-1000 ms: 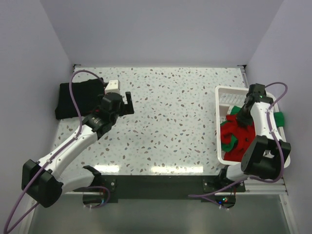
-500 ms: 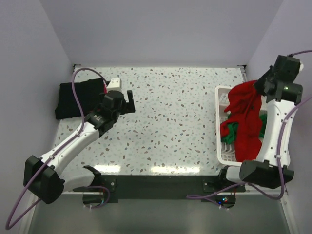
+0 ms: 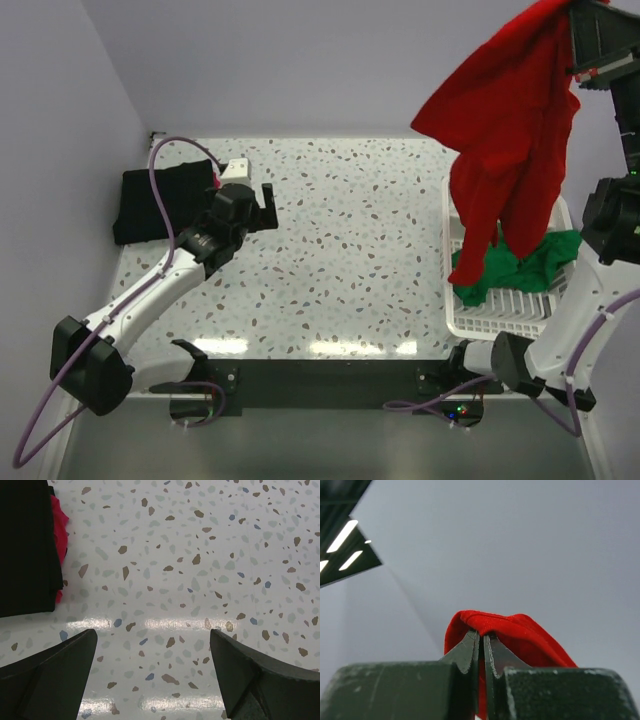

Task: Fold and stack the t-shirts
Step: Grab the tshirt from the pile, then move the tshirt to the center of the board

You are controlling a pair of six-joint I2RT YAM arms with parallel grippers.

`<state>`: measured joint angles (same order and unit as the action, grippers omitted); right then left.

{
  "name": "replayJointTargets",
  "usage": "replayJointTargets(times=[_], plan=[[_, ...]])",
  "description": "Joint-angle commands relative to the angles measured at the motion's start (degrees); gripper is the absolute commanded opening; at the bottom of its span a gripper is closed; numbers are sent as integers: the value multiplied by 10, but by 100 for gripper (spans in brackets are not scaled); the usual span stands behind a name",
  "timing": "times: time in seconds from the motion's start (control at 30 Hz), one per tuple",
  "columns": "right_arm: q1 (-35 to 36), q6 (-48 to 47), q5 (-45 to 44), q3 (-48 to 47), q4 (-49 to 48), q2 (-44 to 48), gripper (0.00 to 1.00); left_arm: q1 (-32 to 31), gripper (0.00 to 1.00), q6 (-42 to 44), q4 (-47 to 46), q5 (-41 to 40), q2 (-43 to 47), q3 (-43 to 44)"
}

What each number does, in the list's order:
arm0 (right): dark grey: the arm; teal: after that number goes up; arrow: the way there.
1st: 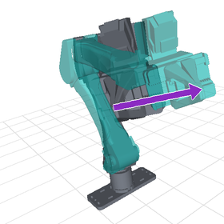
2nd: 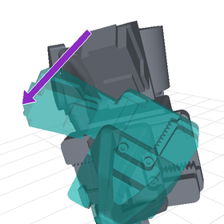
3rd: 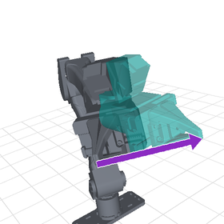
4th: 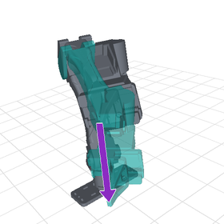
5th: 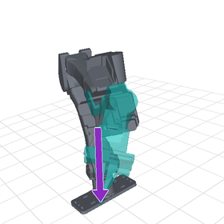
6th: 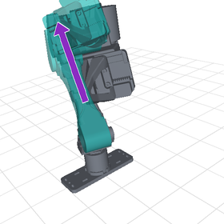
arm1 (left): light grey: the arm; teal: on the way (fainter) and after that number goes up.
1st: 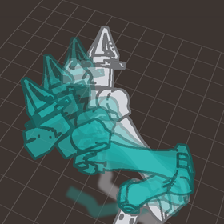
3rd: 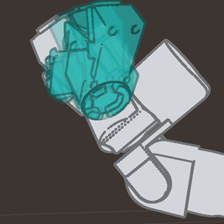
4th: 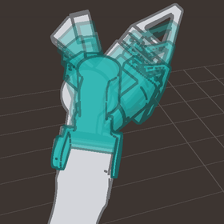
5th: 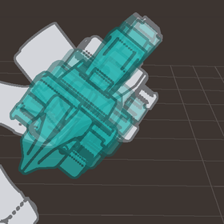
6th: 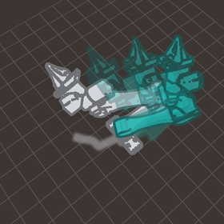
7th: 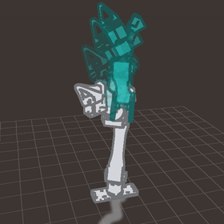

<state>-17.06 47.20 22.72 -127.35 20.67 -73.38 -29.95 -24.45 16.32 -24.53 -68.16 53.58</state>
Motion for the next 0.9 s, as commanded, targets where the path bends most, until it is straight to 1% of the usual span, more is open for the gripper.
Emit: replayJointTargets(times=[0.0,0.07,0.13,0.17,0.2,0.27,0.3,0.4,0.43,0.47,0.5,0.53,0.57,0.6,0.67,0.7,0.73,0.77,0.8,0.83,0.87], plan=[[11,125,143,-83,-118,-76,0,5,100,5,-34,-14,8,17],[24,127,156,-129,-114,-105,0,6,100,3,-34,-11,9,17],[55,122,156,-127,-113,-112,0,6,100,2,-35,-10,9,17],[75,98,153,-110,-106,-111,0,6,100,2,-35,-7,9,18],[125,79,138,-102,-93,-112,0,6,100,2,-36,-7,9,20],[189,21,123,-85,-65,-124,0,6,100,2,-34,-7,10,24],[247,5,107,-82,-36,-130,0,6,100,1,-31,-7,11,28],[333,-45,67,-45,0,-139,0,6,100,1,-23,-14,21,35],[342,-50,22,-24,5,-136,0,6,100,0,-20,-16,25,35],[345,-50,14,21,3,-134,0,6,100,-1,-16,-19,30,33],[349,-53,8,42,3,-134,0,6,100,-2,-15,-22,43,28],[352,-55,-33,56,15,-138,0,6,100,-6,-12,-23,49,22],[356,-62,-49,88,30,-145,0,6,100,-8,-9,-22,62,17],[361,-67,-56,107,43,-162,2,6,100,-10,-8,-21,68,5],[366,-74,-65,153,65,-198,24,6,100,-17,1,-19,82,-13],[367,-83,-50,167,62,-216,58,6,100,-20,5,-19,86,-17],[370,-99,-37,174,68,-270,77,5,100,-25,9,-20,88,-22],[377,-125,-57,164,125,-297,85,6,100,-28,19,-24,94,-30],[380,-136,-58,156,150,-326,91,6,100,-30,23,-24,95,-31],[382,-148,-57,151,168,-357,91,6,100,-31,33,-24,98,-34],[387,-162,-62,162,186,-362,91,6,100,-32,35,-22,101,-37]])
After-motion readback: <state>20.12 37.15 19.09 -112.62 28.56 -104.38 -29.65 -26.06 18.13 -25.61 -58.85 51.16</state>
